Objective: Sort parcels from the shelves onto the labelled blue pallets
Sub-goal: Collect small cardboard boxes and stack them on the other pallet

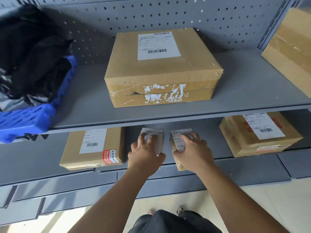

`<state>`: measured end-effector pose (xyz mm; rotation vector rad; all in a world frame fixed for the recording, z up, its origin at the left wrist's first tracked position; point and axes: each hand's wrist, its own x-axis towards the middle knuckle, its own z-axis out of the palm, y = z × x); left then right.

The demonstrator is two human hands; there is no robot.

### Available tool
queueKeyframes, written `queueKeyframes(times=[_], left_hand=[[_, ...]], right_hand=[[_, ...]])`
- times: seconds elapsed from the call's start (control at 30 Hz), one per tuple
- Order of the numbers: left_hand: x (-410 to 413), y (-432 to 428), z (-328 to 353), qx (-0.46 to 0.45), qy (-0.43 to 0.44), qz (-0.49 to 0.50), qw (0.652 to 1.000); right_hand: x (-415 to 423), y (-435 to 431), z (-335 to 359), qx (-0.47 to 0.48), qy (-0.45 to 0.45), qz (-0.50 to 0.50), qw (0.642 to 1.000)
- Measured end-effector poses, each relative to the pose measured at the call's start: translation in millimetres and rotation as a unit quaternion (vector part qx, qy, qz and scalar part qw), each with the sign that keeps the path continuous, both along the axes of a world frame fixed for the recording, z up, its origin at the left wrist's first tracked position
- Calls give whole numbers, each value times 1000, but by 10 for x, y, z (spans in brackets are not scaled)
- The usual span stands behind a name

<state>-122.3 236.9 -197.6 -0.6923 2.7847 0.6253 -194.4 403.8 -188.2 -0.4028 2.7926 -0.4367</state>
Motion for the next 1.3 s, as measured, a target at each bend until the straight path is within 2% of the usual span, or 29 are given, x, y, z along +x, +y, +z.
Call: queueKeyframes(times=[0.27, 0.43, 0.6, 0.77, 1.03, 1.3], left_hand=[[326, 106, 365, 8, 29, 32, 999], [619, 303, 633, 8, 81, 87, 993], [1034, 617, 827, -38, 145, 128, 980], [1486, 713, 989, -90, 163, 178, 966], [2246, 346, 1365, -120, 219, 272, 929], [3187, -441, 1837, -157, 243, 326, 900]], right_hand=[[243, 103, 347, -27, 29, 10, 999], [472, 201, 549, -77, 45, 46, 995], [752, 376, 720, -120, 70, 78, 987], [1065, 362, 880, -153, 61, 125, 978], [1600, -163, 1390, -207, 69, 186, 958], [2336, -1168, 1904, -246, 108, 241, 933]])
